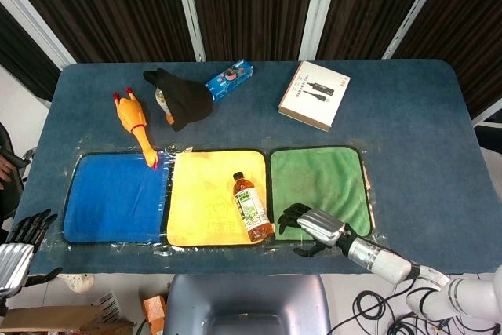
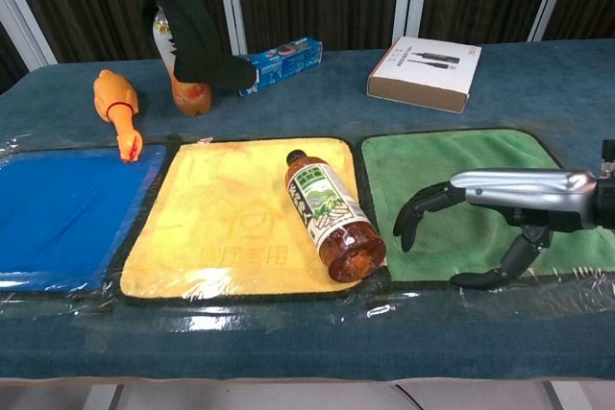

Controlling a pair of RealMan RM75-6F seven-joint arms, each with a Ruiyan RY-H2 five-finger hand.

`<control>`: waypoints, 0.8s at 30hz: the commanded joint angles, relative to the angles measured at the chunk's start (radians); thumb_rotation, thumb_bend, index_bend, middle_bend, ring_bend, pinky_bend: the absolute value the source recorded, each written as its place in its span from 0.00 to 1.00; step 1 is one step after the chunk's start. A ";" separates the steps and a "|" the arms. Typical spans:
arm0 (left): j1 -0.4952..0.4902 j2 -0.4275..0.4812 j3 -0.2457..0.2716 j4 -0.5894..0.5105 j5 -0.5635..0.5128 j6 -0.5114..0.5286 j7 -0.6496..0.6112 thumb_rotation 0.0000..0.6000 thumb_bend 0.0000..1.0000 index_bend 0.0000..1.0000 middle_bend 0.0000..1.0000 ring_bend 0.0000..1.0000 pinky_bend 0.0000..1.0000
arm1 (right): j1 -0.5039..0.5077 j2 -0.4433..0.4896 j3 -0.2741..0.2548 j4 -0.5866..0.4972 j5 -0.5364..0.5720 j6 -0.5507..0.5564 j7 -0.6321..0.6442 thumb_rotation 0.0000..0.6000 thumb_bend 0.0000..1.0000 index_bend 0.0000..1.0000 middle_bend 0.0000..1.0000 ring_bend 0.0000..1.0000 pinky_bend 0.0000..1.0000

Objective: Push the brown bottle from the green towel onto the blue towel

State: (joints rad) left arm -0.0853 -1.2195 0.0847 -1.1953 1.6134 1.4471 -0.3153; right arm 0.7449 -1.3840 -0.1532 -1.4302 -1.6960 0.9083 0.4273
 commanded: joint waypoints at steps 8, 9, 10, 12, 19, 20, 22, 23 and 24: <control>0.007 0.005 -0.003 -0.009 -0.010 0.003 0.006 1.00 0.04 0.00 0.00 0.00 0.08 | 0.020 -0.065 0.067 -0.034 0.074 -0.079 -0.178 1.00 0.29 0.33 0.21 0.09 0.07; 0.006 0.005 -0.003 -0.009 -0.010 0.002 0.006 1.00 0.04 0.00 0.00 0.00 0.08 | 0.024 -0.069 0.071 -0.039 0.078 -0.086 -0.183 1.00 0.29 0.33 0.21 0.09 0.07; 0.005 0.005 -0.003 -0.009 -0.009 0.001 0.006 1.00 0.04 0.00 0.00 0.00 0.08 | 0.028 -0.072 0.076 -0.042 0.084 -0.092 -0.187 1.00 0.29 0.32 0.21 0.09 0.07; 0.004 0.005 -0.002 -0.010 -0.007 0.000 0.007 1.00 0.04 0.00 0.00 0.00 0.08 | 0.035 -0.082 0.087 -0.047 0.096 -0.104 -0.203 1.00 0.29 0.32 0.21 0.09 0.07; 0.002 0.005 -0.003 -0.011 -0.008 -0.003 0.008 1.00 0.04 0.00 0.00 0.00 0.08 | 0.067 -0.129 0.141 -0.063 0.165 -0.154 -0.249 1.00 0.29 0.27 0.21 0.09 0.07; 0.003 0.005 -0.004 -0.011 -0.010 -0.004 0.007 1.00 0.04 0.00 0.00 0.00 0.08 | 0.075 -0.137 0.150 -0.065 0.181 -0.170 -0.261 1.00 0.29 0.27 0.21 0.09 0.07; 0.004 0.005 -0.004 -0.009 -0.011 -0.003 0.004 1.00 0.04 0.00 0.00 0.00 0.08 | 0.093 -0.151 0.162 -0.072 0.207 -0.205 -0.283 1.00 0.29 0.25 0.21 0.09 0.07; 0.005 0.006 -0.005 -0.009 -0.012 -0.003 0.002 1.00 0.04 0.00 0.00 0.00 0.08 | 0.100 -0.158 0.168 -0.075 0.216 -0.217 -0.294 1.00 0.29 0.25 0.21 0.09 0.07; 0.006 0.006 -0.005 -0.008 -0.013 -0.002 -0.001 1.00 0.04 0.00 0.00 0.00 0.08 | 0.107 -0.164 0.172 -0.077 0.223 -0.226 -0.307 1.00 0.29 0.24 0.21 0.09 0.07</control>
State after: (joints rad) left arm -0.0802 -1.2140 0.0798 -1.2033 1.6004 1.4446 -0.3155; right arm 0.8364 -1.5340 0.0064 -1.5003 -1.4905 0.7024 0.1411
